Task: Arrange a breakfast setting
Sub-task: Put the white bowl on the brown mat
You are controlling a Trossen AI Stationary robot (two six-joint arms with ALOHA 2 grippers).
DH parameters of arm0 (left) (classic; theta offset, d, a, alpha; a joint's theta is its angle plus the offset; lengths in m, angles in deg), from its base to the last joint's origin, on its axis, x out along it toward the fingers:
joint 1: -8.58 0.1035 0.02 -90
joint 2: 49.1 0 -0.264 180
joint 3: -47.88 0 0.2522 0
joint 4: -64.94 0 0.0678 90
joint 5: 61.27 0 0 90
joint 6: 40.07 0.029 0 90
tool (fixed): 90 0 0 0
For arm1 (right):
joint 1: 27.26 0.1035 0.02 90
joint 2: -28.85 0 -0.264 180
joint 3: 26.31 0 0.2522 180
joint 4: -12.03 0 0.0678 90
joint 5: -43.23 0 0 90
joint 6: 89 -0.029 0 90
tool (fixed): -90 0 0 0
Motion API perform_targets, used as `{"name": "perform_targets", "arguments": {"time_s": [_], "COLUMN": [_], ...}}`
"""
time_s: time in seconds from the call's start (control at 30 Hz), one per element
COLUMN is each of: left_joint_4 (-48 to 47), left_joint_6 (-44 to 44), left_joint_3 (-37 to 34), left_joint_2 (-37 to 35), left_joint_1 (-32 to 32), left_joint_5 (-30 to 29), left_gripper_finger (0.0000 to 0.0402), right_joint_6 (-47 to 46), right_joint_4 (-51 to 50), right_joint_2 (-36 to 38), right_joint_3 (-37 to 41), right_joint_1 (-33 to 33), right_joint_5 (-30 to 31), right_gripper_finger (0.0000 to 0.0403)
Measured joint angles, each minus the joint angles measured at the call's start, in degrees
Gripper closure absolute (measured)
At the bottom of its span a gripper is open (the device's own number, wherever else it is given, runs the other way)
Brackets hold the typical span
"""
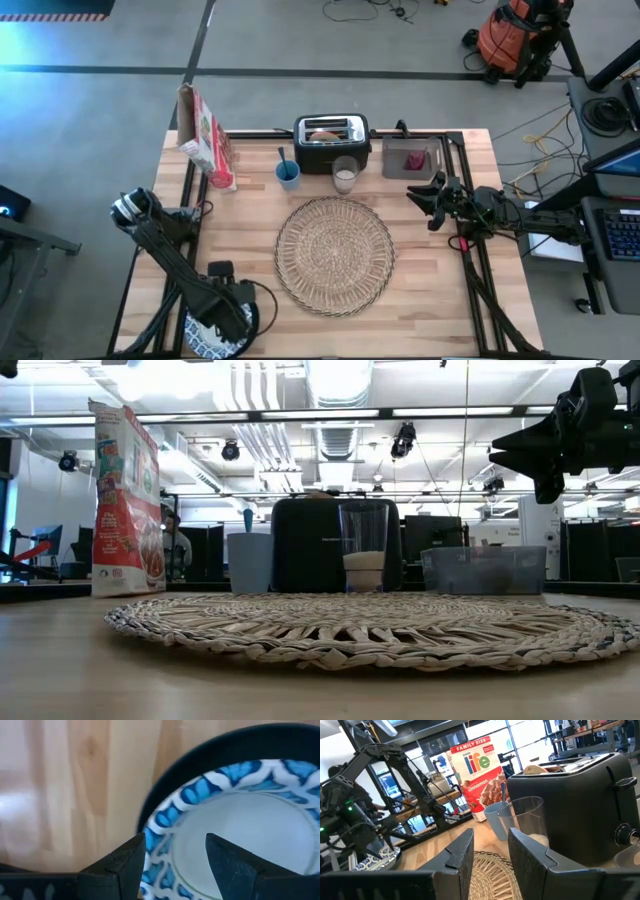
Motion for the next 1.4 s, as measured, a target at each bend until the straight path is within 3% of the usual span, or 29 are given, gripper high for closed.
{"name": "perform_targets", "arguments": {"time_s": [0.5,0.63,1.03,1.4], "left_joint_4": [7.8,8.1,8.4,6.1], "left_joint_6": [3.5,3.5,3.3,4.1], "left_joint_3": [-5.9,-6.0,-6.0,-2.5], "left_joint_2": [0.0,0.0,0.0,-0.1], "left_joint_1": [1.1,1.1,1.1,1.1], "left_joint_5": [-0.6,-0.6,-0.5,3.0], "left_gripper_finger": [0.0219,0.0248,0.0388,0.0398], "right_joint_6": [0.0,0.0,0.0,0.0], "right_joint_4": [0.0,0.0,0.0,0.0], "right_joint_2": [0.0,0.0,0.0,0.0], "right_joint_3": [0.0,0.0,0.0,0.0], "right_joint_1": [0.0,0.0,0.0,0.0], "right_joint_5": [0.0,0.0,0.0,0.0], "right_gripper_finger": [0.0291,0.0291,0.0291,0.0291]}}
